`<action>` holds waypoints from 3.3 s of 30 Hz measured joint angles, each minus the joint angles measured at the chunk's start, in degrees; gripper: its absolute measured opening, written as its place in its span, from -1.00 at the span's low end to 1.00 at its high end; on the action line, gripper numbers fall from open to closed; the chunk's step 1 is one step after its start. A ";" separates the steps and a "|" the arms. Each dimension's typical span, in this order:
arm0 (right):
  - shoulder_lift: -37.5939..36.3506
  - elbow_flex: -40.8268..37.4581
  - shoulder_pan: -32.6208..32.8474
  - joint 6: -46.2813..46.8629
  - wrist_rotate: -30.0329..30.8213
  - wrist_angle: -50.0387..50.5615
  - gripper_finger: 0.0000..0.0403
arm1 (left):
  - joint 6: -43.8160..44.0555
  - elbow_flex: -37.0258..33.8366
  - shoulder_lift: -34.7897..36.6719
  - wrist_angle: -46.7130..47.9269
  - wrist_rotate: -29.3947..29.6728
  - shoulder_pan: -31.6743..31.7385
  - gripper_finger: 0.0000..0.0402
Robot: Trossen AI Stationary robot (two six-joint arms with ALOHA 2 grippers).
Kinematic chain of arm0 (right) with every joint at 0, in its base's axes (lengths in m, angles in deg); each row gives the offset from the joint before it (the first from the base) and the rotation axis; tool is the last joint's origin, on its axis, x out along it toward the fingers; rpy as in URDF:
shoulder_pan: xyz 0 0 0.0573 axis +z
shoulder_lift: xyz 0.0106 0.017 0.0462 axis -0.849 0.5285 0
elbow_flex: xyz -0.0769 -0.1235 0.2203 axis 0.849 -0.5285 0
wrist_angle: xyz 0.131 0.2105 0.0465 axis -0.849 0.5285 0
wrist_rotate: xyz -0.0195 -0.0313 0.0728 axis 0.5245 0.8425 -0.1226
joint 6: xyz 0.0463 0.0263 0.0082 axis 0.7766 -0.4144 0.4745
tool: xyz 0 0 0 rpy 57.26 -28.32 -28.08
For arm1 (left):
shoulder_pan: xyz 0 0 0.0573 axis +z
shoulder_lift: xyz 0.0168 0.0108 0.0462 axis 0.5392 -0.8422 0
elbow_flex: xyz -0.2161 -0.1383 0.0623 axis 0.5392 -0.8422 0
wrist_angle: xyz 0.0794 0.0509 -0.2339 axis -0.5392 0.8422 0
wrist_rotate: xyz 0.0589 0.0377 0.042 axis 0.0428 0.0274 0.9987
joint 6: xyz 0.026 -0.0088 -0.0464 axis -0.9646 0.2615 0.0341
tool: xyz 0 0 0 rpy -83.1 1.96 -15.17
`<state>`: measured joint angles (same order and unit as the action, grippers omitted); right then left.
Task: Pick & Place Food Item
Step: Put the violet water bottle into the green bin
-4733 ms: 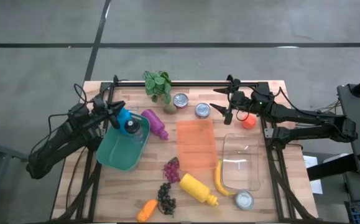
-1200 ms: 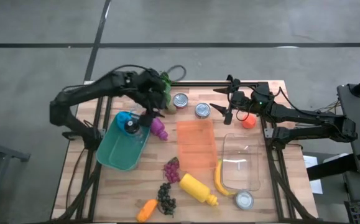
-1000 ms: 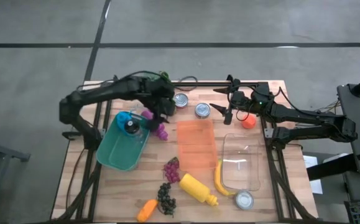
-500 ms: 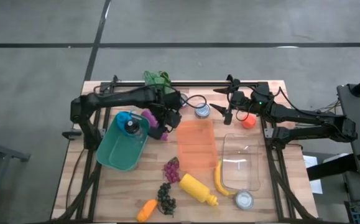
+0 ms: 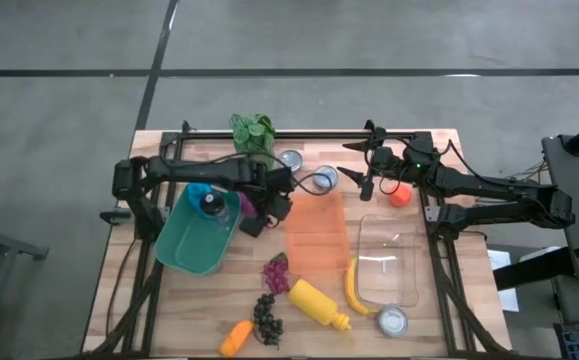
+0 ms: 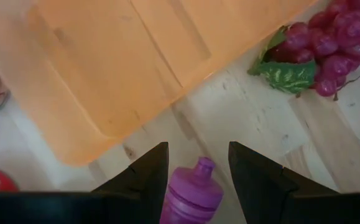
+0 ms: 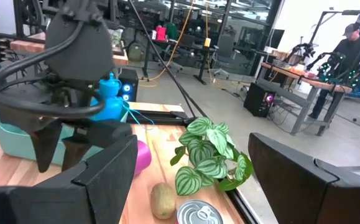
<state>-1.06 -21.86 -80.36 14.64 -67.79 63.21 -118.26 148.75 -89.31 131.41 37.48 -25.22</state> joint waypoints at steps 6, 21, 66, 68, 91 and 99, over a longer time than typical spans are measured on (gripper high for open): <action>0.00 0.02 -0.01 0.00 0.00 -0.01 0.52 | 0.25 -3.47 0.03 -2.73 0.40 -1.18 -0.15; 0.00 0.01 -0.02 0.00 0.00 -0.02 0.52 | 2.58 -9.22 -0.01 -8.42 0.24 -2.00 -0.15; 0.00 0.00 -0.01 0.00 0.00 -0.01 0.52 | 1.79 -15.30 -4.91 -17.72 5.00 -2.03 -0.15; 0.00 0.00 -0.02 0.00 0.00 0.00 0.52 | 1.95 -15.28 -5.14 -17.79 5.01 -2.03 -0.15; 0.00 0.00 -0.01 0.00 0.00 0.07 0.52 | 6.13 -0.49 -4.02 1.39 11.44 0.72 -0.15; 0.00 0.00 -0.02 0.00 0.00 0.08 0.52 | -5.17 -0.71 -4.02 1.93 14.83 0.95 -0.15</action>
<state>-1.06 -21.86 -80.38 14.64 -67.79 63.30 -123.43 148.04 -93.33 133.35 52.31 -24.27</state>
